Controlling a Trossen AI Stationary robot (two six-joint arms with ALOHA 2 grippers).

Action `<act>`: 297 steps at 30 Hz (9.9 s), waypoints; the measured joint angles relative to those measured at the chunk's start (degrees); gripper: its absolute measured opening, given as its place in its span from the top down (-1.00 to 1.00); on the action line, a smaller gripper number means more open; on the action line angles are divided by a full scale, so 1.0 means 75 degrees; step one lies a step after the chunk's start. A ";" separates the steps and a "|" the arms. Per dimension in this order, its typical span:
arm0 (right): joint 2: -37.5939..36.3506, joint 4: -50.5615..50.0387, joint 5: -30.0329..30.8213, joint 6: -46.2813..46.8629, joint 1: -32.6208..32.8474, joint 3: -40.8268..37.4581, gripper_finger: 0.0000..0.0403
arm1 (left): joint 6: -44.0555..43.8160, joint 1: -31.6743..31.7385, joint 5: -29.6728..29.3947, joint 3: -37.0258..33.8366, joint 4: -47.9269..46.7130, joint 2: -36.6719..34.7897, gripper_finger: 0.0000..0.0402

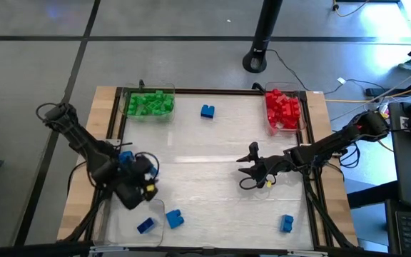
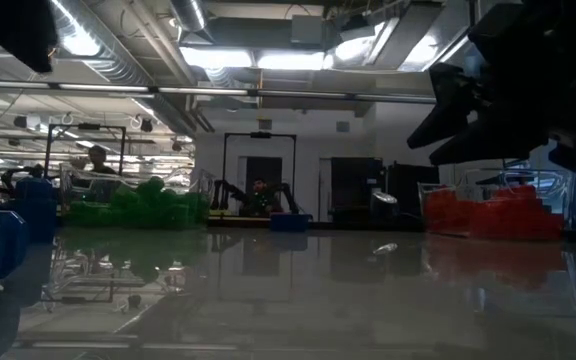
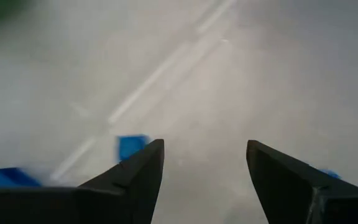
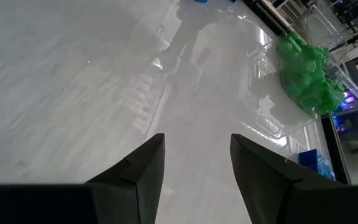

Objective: Sort blocks
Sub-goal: Put the blue game piece into the bottom transparent bin

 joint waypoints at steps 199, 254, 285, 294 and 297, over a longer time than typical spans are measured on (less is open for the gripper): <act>0.0536 0.0172 0.0344 0.0246 0.0000 0.0000 0.09 | 0.2505 -0.1056 0.2595 -0.1286 -0.1319 0.0355 0.39; 0.0536 0.0178 0.0487 0.0222 0.0000 0.0000 0.09 | -0.1069 0.0278 0.1221 0.0459 -0.2983 0.0361 0.12; 0.0536 0.0169 0.0478 0.0243 0.0000 0.0000 0.09 | -0.2193 0.1856 0.2791 -0.2891 -0.1269 0.0364 0.12; 0.0536 0.0166 0.0473 0.0246 0.0000 0.0000 0.09 | -0.2253 0.1856 0.2739 -0.2888 -0.1259 0.0375 0.12; 0.0536 0.0166 0.0467 0.0246 0.0000 0.0000 0.09 | -0.2218 0.1856 0.2738 -0.2888 -0.1256 0.0473 0.12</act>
